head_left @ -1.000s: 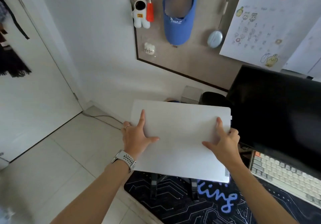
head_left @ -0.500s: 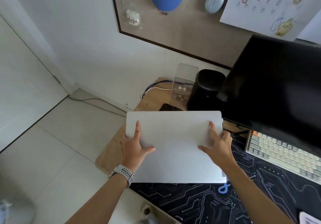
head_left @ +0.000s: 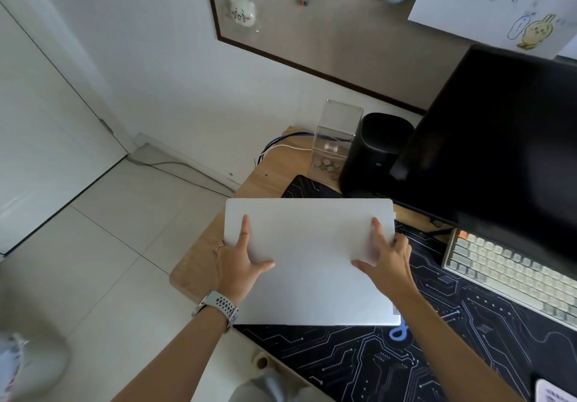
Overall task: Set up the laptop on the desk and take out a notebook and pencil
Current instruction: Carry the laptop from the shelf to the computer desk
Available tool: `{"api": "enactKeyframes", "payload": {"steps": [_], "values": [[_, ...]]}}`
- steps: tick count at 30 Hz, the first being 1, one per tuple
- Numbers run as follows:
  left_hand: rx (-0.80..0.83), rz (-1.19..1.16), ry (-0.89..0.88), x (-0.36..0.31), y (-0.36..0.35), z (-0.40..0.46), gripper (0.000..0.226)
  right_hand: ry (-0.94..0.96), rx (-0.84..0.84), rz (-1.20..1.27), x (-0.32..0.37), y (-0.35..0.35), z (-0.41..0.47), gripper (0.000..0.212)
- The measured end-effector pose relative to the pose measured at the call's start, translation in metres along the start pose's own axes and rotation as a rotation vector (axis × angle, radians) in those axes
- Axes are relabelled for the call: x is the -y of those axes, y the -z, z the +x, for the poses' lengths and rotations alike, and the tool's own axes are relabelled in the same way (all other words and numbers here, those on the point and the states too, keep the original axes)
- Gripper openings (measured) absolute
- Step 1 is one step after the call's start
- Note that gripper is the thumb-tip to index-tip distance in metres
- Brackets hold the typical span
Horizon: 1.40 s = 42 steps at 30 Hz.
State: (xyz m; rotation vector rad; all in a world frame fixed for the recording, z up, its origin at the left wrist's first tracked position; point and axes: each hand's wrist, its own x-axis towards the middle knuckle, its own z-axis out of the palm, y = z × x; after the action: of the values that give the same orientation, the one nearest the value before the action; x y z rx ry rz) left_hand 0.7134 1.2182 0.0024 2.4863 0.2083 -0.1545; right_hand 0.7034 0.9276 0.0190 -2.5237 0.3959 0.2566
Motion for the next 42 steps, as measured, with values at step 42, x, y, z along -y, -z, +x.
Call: {"api": "enactKeyframes", "payload": {"steps": [42], "values": [[0.047, 0.292, -0.009, -0.028, 0.062, 0.004, 0.077, -0.047, -0.120, 0.080, 0.037, 0.018, -0.020, 0.093]]}}
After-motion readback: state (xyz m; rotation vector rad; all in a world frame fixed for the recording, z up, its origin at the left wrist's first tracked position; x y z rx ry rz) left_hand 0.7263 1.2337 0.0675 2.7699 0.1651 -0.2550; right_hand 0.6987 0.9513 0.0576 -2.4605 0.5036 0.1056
